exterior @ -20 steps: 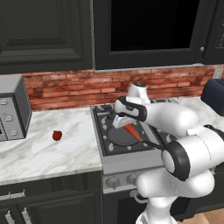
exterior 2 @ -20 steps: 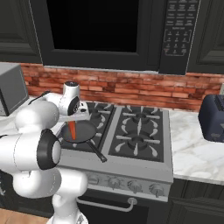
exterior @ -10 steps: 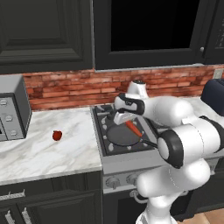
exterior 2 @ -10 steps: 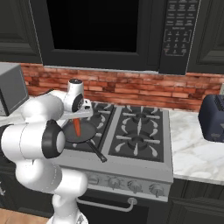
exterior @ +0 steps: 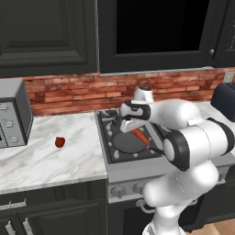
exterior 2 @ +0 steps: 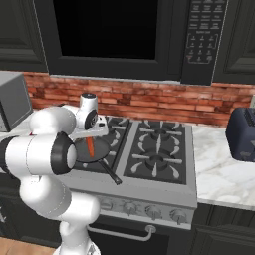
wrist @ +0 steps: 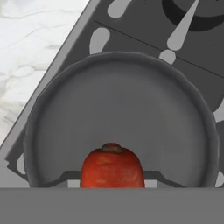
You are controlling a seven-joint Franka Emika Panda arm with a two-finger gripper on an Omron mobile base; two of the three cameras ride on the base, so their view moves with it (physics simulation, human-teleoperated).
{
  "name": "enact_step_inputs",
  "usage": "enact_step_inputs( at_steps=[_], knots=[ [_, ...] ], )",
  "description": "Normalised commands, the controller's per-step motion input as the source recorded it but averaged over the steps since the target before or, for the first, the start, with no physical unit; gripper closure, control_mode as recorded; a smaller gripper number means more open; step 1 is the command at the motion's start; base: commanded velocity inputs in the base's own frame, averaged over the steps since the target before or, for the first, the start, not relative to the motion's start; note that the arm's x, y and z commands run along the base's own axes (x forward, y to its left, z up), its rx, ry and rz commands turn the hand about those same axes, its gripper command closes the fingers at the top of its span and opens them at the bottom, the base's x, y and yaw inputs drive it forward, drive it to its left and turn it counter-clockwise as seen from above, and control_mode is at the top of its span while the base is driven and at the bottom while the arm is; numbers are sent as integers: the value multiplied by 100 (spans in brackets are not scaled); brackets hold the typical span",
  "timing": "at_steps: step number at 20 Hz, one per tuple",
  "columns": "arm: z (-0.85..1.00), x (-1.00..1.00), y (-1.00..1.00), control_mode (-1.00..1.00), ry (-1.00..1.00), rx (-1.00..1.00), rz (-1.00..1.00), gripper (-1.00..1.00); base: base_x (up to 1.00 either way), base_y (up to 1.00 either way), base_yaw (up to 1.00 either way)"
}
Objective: Put the bell pepper and carrot in the pan. Then turn on the front left burner and set the heat to medium.
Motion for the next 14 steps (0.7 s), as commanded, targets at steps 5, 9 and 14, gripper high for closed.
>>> enact_step_inputs(
  at_steps=[5,9,14],
  knots=[
    [-34,0,0,-100,0,-1,0,100,0,0,0],
    [-15,0,0,-100,0,-1,0,100,0,0,0],
    [0,0,-3,-100,0,0,-1,-100,0,0,0]
  ],
)
